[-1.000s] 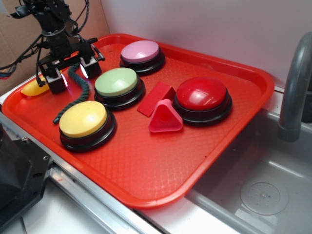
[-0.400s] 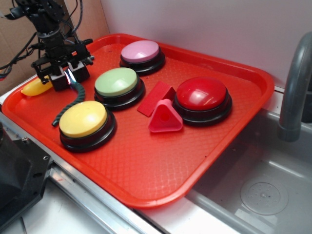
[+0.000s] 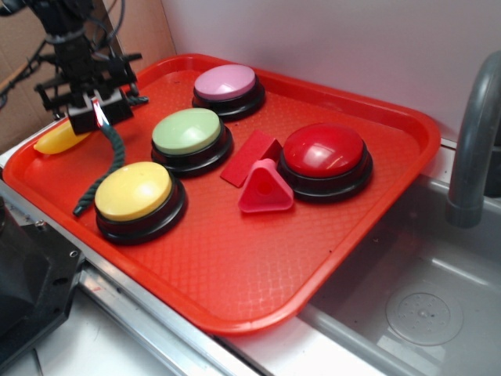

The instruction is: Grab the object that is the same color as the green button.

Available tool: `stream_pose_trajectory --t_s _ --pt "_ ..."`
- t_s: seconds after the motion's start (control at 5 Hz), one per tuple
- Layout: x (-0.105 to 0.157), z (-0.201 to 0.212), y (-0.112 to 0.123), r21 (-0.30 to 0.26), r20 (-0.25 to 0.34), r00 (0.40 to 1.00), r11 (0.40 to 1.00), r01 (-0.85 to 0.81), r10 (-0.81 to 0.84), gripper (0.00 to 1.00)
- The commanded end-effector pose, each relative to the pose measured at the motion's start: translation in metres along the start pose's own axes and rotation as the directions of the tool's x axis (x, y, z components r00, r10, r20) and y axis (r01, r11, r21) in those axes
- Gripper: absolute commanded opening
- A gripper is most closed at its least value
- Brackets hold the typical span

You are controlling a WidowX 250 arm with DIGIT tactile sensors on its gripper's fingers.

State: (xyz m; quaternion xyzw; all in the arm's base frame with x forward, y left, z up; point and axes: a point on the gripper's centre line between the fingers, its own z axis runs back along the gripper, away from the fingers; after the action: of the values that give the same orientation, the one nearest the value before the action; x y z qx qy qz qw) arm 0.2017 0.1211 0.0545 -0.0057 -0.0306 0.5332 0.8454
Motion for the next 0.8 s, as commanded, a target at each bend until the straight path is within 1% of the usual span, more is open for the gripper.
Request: stream_pose_trajectory --t_s 0.0,0.2,0.4,0.6 --pt "-0.026 0.086 -0.005 -0.158 0.055 0.94 0.927 0.341 -0.336 0.0" --pt "-0.063 0.115 -0.017 -0.156 0.048 0.832 0.819 0.552 -0.552 0.0" --pt "-0.088 0.124 -0.023 -0.163 0.03 0.711 0.698 0.697 -0.703 0.0" --pt "-0.113 0.127 -0.027 -0.133 -0.001 0.587 0.582 0.803 -0.81 0.0"
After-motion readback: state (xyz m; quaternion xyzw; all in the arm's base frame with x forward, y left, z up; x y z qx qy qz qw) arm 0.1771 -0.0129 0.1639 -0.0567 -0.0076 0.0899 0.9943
